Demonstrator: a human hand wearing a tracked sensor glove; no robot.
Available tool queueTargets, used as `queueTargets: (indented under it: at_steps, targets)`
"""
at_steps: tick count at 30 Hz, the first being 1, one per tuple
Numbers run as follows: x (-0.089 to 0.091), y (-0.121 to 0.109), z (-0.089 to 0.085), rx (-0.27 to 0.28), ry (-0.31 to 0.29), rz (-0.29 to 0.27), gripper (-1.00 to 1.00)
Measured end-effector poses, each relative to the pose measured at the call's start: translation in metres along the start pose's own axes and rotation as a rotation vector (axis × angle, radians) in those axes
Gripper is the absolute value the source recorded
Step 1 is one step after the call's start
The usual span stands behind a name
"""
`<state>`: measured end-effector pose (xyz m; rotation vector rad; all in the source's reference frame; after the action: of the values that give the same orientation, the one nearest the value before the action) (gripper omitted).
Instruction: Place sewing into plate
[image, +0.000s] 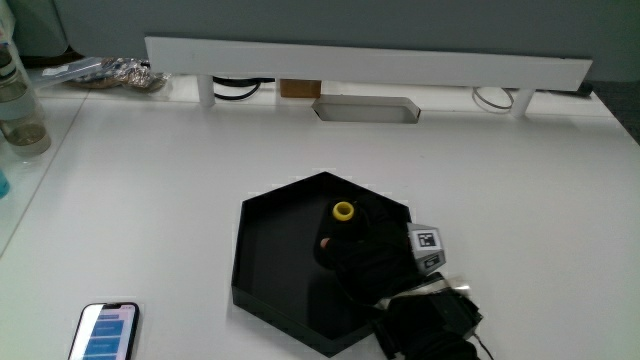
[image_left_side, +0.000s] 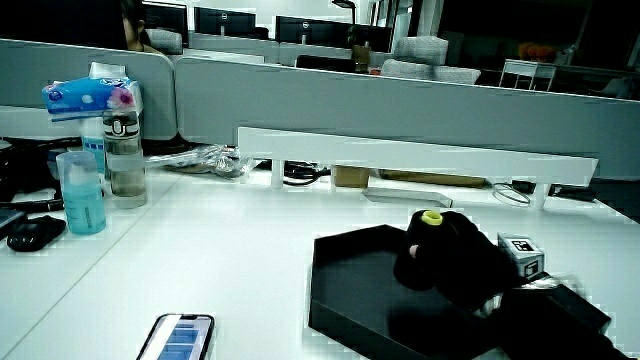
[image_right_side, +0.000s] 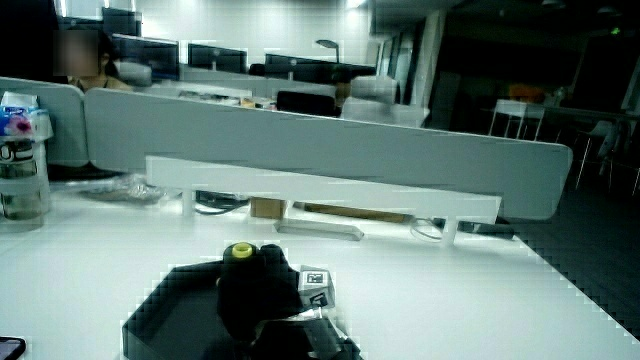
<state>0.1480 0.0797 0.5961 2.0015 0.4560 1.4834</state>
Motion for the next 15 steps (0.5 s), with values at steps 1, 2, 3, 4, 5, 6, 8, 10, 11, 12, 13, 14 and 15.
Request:
queueTargets:
  at_steps: [1,2,3,4,5,6,8,10,11,12,13,14,15]
  targets:
    - [0.003,0.004,-0.006,-0.088,0.066,0.020,0.00]
    - [-0.008,-0.004,-0.010,-0.024,0.024,0.009,0.00]
    - [-0.008,-0.003,-0.014,-0.033,0.007,-0.008,0.00]
    - [-0.008,-0.002,-0.018,-0.055,-0.012,-0.014,0.00]
    - [-0.003,0.001,-0.022,-0.066,-0.021,-0.041,0.00]
    - [-0.008,-0.002,-0.024,-0.075,-0.028,-0.036,0.00]
    - [-0.004,-0.001,-0.027,-0.087,-0.036,-0.061,0.00]
    - [-0.001,0.000,-0.029,-0.116,-0.045,-0.080,0.00]
    - [-0.001,0.001,-0.029,-0.117,-0.055,-0.088,0.00]
    - [-0.002,0.001,-0.029,-0.123,-0.053,-0.093,0.00]
    - [-0.002,0.002,-0.030,-0.131,-0.045,-0.100,0.00]
    - [0.001,0.004,-0.031,-0.141,-0.040,-0.108,0.00]
    - [0.000,0.004,-0.031,-0.150,-0.024,-0.115,0.00]
